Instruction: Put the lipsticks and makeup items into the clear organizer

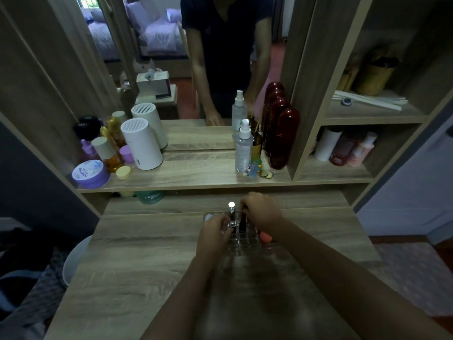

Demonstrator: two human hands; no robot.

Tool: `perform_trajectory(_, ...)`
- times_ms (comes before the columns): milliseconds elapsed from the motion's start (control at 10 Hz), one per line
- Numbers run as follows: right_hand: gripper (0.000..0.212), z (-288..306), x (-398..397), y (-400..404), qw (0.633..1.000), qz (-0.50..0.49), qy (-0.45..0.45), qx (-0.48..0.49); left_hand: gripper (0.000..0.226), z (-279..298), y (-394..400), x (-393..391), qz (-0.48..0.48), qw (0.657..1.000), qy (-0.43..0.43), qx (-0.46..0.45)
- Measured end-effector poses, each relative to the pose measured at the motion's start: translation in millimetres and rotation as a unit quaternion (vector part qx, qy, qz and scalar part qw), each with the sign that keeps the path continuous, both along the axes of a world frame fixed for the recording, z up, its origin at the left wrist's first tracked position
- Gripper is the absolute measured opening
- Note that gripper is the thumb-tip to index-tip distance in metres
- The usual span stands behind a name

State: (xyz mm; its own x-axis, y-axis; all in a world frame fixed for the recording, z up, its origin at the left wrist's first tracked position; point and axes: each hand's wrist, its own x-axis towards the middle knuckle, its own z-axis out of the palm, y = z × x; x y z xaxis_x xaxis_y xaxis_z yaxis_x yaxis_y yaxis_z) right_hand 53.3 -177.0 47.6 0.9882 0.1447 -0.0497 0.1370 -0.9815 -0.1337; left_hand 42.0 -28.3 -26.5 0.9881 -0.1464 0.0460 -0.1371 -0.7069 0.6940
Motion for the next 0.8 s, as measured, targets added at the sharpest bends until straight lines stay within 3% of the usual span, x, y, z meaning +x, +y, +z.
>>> perform_trajectory(800,0.032,22.1,-24.2,-1.4,0.999,-0.002,-0.017,0.031,0.013,30.7,9.5,-5.4,-0.015,1.000,0.008,0.021)
